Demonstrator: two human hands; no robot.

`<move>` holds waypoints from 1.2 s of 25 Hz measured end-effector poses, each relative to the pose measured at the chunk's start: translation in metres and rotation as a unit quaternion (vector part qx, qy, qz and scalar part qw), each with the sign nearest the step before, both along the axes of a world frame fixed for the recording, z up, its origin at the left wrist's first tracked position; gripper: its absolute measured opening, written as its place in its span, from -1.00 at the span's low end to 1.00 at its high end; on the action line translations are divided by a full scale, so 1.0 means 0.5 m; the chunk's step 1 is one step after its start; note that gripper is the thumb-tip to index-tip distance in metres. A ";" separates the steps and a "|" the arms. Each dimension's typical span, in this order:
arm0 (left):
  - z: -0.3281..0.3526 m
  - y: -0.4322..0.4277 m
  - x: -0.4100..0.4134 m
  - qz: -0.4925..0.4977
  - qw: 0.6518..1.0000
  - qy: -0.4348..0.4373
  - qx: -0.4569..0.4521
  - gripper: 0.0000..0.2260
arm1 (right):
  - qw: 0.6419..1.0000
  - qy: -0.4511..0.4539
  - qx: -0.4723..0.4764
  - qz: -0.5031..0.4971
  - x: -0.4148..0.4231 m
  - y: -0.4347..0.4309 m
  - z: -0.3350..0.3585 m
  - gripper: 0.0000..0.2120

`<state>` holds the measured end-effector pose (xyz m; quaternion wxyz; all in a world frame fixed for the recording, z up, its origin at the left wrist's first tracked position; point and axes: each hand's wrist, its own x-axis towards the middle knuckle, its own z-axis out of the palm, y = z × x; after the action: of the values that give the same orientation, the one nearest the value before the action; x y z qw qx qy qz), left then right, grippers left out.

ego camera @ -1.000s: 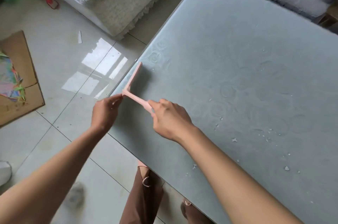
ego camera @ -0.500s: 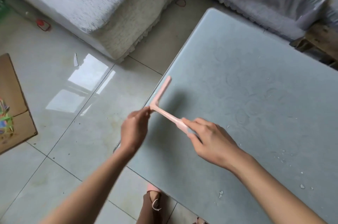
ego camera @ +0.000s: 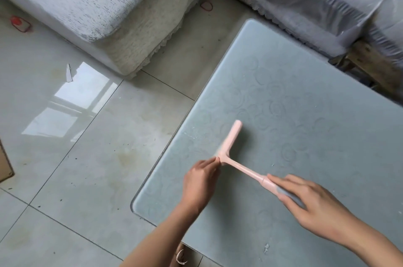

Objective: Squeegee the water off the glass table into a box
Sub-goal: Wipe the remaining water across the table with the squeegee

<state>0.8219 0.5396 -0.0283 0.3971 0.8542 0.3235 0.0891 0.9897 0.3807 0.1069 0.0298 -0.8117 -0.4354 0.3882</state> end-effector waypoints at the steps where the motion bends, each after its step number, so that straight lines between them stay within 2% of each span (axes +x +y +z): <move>1: 0.007 0.003 0.002 0.001 1.000 -0.009 -0.011 -0.84 | 1.000 -0.013 0.005 0.007 0.001 0.000 0.012 -0.58; 5: -0.006 0.101 -0.013 0.043 0.999 0.006 0.027 -0.81 | 0.996 -0.011 0.088 0.022 -0.011 0.104 0.007 -0.59; 10: -0.028 0.164 -0.022 0.074 0.994 0.079 0.001 -0.79 | 0.997 -0.008 0.070 0.029 -0.042 0.189 -0.053 -0.60; 13: -0.005 0.148 -0.008 0.108 0.991 0.038 -0.064 -0.86 | 0.995 -0.032 0.097 0.018 -0.053 0.140 -0.039 -0.59; 16: 0.033 0.156 0.003 0.119 0.981 -0.017 -0.152 -0.78 | 0.990 -0.054 0.131 0.017 -0.050 0.089 -0.014 -0.57; 18: 0.063 0.170 0.012 0.133 0.956 -0.032 -0.259 -0.80 | 0.986 -0.066 0.152 0.010 -0.046 0.071 -0.002 -0.56; 20: 0.084 0.193 0.024 0.180 0.908 -0.059 -0.375 -0.85 | 0.982 -0.070 0.174 0.012 -0.040 0.056 0.007 -0.55; 23: 0.100 0.235 0.036 0.168 0.871 -0.021 -0.462 -0.87 | 0.982 -0.032 0.187 -0.023 -0.016 0.033 0.012 -0.54; 26: 0.114 0.250 0.041 0.118 0.809 0.012 -0.576 -0.90 | 0.984 -0.013 0.161 -0.076 0.000 0.030 0.004 -0.57; 30: 0.130 0.265 0.046 0.071 0.765 0.017 -0.639 -0.87 | 0.979 -0.026 0.187 -0.075 -0.001 0.045 0.010 -0.70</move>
<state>0.8449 0.6722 0.0368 0.8382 0.3783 0.3723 -0.1250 0.9892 0.4034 0.1117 0.1986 -0.8318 -0.4390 0.2757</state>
